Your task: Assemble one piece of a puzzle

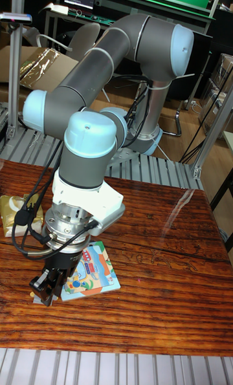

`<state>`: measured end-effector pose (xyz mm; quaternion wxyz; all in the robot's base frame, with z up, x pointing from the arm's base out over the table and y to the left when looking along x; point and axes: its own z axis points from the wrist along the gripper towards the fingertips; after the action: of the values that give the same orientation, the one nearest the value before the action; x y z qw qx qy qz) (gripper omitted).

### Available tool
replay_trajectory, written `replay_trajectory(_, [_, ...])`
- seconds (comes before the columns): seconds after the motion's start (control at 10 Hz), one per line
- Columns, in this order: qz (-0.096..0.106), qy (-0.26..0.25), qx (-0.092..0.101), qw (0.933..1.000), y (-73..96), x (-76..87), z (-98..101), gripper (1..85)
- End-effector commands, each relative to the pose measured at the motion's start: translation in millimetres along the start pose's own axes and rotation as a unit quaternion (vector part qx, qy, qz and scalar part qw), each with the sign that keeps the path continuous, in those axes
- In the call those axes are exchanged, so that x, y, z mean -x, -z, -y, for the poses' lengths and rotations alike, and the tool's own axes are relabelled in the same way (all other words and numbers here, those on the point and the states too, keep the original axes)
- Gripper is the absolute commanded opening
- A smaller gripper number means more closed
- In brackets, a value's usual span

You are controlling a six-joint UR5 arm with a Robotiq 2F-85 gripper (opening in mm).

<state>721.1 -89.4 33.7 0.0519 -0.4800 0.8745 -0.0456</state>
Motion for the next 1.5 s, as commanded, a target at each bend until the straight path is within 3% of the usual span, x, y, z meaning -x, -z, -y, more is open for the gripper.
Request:
replay_trajectory(0.0, [0.002,0.001,-0.002,1.0,-0.4,-3.1,1.0,33.0])
replay_trajectory(1.4, [0.005,0.0,-0.008,1.0,-3.4,-4.4,4.0,31.7])
